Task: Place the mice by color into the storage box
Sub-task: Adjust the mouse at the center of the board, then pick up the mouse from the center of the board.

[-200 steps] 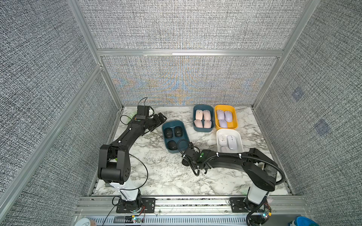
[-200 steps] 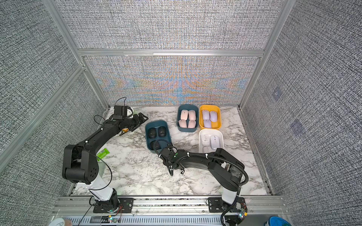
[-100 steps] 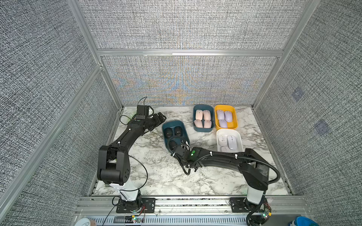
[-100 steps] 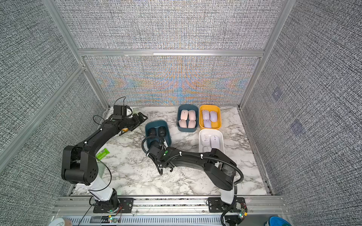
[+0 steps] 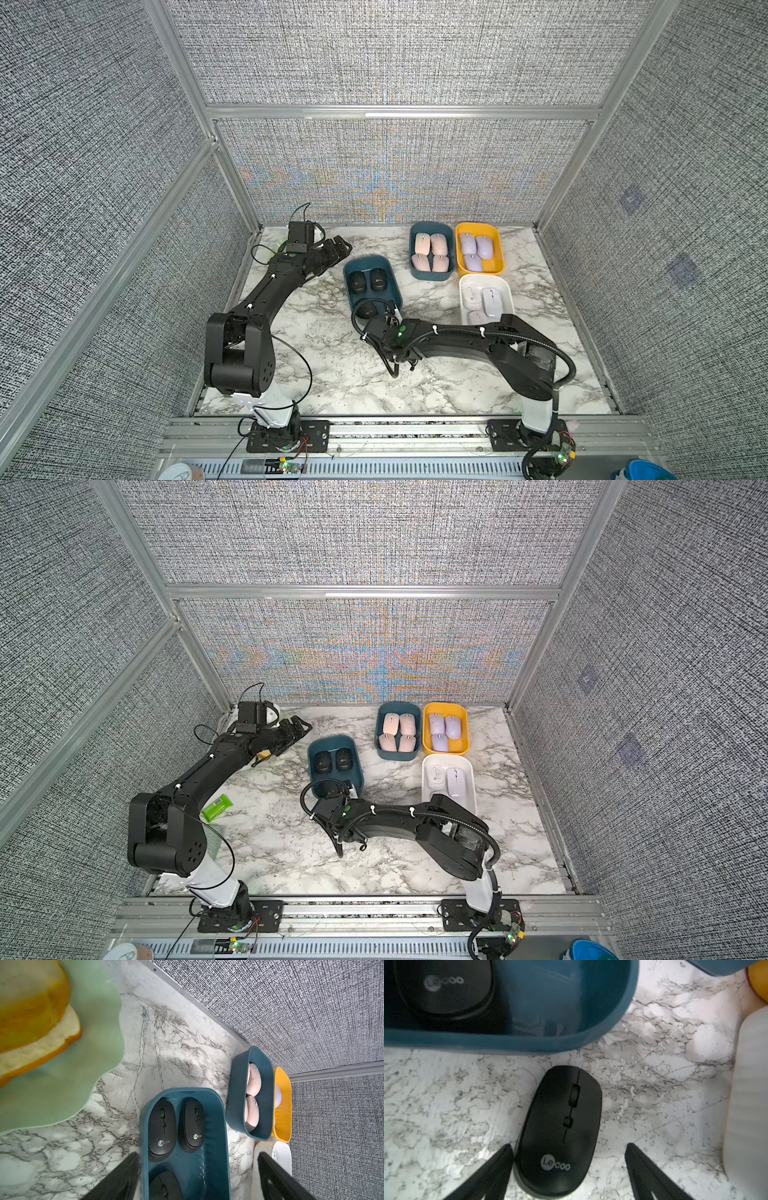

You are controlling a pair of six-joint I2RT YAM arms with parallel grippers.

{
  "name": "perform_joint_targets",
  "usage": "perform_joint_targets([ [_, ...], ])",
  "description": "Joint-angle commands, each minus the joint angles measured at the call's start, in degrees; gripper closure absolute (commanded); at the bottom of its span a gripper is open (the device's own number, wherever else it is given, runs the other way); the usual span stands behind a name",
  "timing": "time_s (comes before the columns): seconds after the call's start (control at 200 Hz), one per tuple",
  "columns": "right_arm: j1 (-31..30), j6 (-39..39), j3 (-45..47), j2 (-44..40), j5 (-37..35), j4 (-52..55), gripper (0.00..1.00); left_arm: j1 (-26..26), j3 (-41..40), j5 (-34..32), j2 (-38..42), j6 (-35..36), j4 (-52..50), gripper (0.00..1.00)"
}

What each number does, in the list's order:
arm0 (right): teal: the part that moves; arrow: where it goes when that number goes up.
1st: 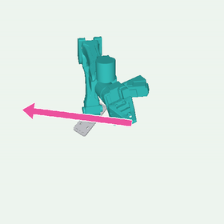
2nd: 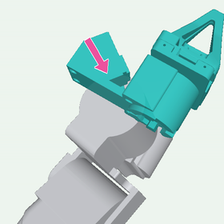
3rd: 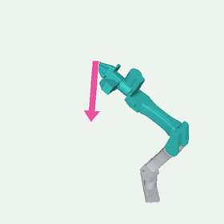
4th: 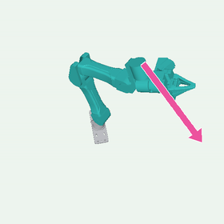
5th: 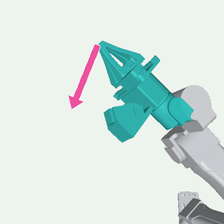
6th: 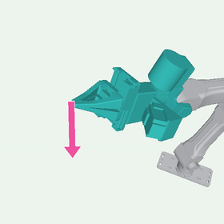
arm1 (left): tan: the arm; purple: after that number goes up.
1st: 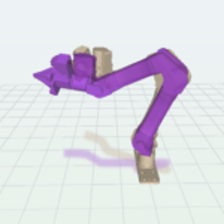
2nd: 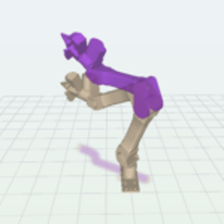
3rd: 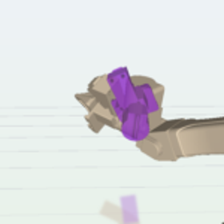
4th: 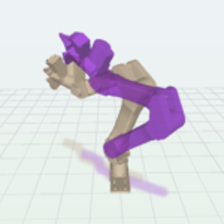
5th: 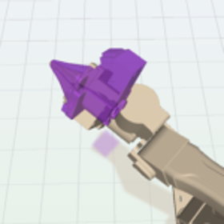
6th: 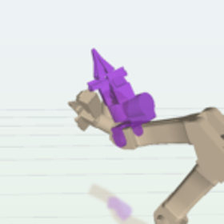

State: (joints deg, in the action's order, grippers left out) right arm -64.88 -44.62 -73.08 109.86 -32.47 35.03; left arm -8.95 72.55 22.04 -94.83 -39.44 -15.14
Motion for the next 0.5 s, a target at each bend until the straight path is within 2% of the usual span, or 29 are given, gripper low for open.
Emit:
perform_joint_targets([
  [0.0, 0.45, -0.6, 2.98, -2.88, -0.27, 1.32, 0.14, 0.06, -0.03, 0.17, -0.19, 0.18, 0.1, 0.1],
  [0.095, 1.11, 0.99, 5.81, -5.55, 0.37, 0.72, 0.14, 0.03, 0.04, 0.27, -0.4, 0.15, -0.06, 0.1],
  [0.215, 1.64, 6.71, 7.48, -7.28, 5.92, -3.02, 0.15, 0.07, 0.04, 0.32, -0.27, 0.22, 0.08, 0.1],
  [0.38, 3.97, 12.59, 7.24, -5.96, 11.59, -6.09, 0.17, -0.01, -0.04, 0.63, -0.37, 0.25, 0.19, 0.1],
  [0.495, 5.67, 15.05, 6.57, -3.6, 13.86, -6.98, 0.22, -0.11, -0.04, 1.42, -0.69, 0.07, 0.27, 0.1],
])
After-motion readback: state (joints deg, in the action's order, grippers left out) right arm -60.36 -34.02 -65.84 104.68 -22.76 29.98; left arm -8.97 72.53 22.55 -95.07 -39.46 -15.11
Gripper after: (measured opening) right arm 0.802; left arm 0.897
